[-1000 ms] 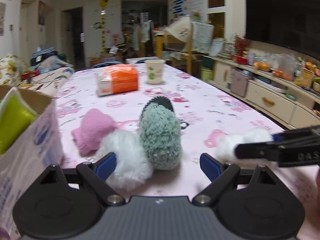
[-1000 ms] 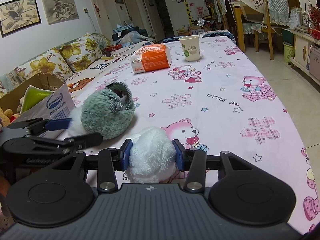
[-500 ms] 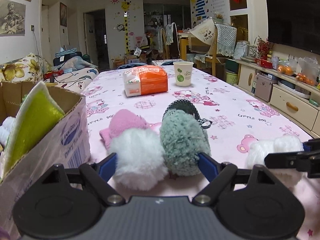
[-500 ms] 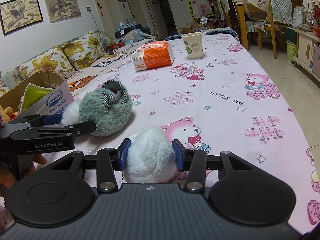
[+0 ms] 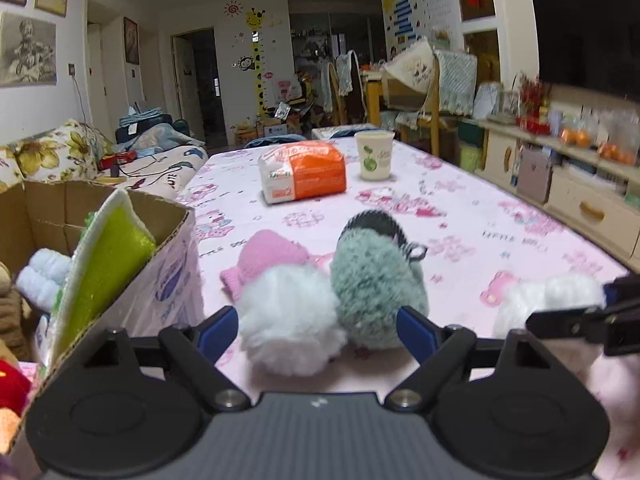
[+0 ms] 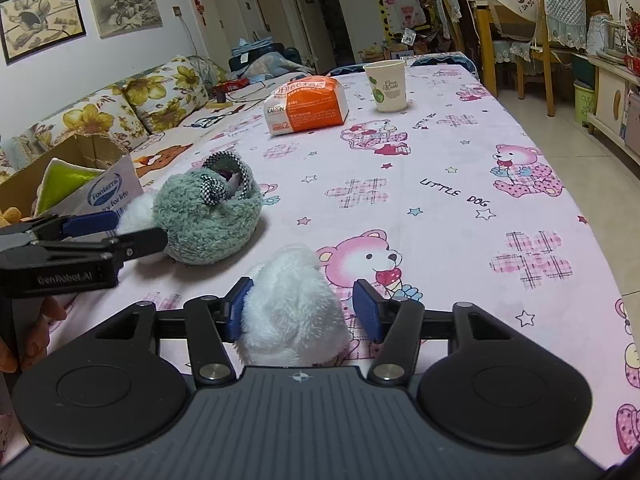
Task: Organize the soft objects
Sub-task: 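Hold white pompom in right tool while left tool closes on green knitted hat, then carry white pompom in right tool while left tool carries green hat to box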
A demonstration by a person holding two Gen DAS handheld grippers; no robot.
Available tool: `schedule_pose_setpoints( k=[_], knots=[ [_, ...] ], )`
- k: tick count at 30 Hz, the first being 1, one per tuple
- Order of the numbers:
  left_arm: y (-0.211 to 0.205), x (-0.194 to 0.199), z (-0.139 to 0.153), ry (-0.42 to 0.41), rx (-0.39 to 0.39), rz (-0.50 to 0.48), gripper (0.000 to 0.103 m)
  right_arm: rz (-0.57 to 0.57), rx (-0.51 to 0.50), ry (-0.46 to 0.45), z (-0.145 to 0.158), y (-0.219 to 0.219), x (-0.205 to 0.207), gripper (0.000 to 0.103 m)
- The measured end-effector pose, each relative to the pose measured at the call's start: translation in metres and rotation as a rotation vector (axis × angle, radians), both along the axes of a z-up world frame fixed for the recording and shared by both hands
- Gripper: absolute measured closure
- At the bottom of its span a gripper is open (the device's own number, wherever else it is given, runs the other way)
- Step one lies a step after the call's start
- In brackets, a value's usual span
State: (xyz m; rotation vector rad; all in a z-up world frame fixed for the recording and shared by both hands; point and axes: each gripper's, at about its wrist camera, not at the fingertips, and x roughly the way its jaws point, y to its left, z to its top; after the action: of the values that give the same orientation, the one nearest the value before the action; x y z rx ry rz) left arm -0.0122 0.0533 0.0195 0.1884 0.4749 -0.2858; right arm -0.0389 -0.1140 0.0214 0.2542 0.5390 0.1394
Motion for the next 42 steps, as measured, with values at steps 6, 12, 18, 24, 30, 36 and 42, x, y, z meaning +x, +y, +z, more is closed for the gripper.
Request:
schedule_pose_setpoints(
  k=[6, 12, 18, 24, 30, 36, 42],
  knots=[
    [-0.010, -0.002, 0.005, -0.035, -0.037, 0.011, 0.015, -0.008, 0.014, 0.011, 0.000, -0.002, 0.003, 0.018],
    [-0.035, 0.006, 0.006, -0.046, -0.047, -0.064, 0.023, -0.003, 0.008, 0.013, 0.000, -0.001, 0.005, 0.015],
    [-0.049, 0.027, -0.003, -0.012, -0.039, -0.043, 0.034, 0.025, -0.002, 0.018, 0.000, -0.001, 0.005, 0.019],
    [-0.056, 0.031, -0.007, 0.030, -0.030, -0.028, 0.056, 0.066, -0.042, -0.003, 0.003, 0.003, 0.004, 0.050],
    [-0.055, 0.021, -0.002, 0.031, -0.036, -0.010, 0.059, 0.061, -0.038, -0.012, 0.006, 0.001, 0.004, 0.059],
    [-0.048, 0.004, 0.012, 0.004, -0.056, -0.016, 0.059, 0.027, -0.024, -0.052, 0.015, -0.001, -0.001, 0.063],
    [-0.038, -0.012, 0.030, -0.030, -0.077, -0.027, 0.059, -0.006, 0.002, -0.083, 0.026, 0.000, -0.003, 0.063]
  ],
)
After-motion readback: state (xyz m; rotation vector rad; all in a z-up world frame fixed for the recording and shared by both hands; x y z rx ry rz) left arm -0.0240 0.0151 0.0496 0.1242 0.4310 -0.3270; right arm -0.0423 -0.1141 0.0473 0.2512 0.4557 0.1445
